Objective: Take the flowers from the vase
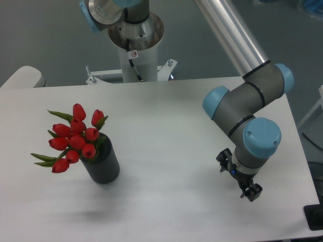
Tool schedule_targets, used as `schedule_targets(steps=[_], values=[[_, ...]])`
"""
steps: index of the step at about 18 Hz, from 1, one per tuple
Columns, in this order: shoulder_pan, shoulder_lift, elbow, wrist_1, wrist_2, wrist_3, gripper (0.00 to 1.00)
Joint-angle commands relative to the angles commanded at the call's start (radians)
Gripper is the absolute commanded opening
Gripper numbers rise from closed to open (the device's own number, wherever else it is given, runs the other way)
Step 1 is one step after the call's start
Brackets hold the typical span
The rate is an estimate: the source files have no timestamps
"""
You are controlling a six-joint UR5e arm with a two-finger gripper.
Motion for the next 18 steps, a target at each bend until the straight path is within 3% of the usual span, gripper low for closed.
schedule_targets(steps=[10,18], values=[[0.000,0.006,-0.011,0.000,-0.014,-0.020,1.00],[0.012,0.081,-0.083,0.002,-0.210,-0.057,1.00]])
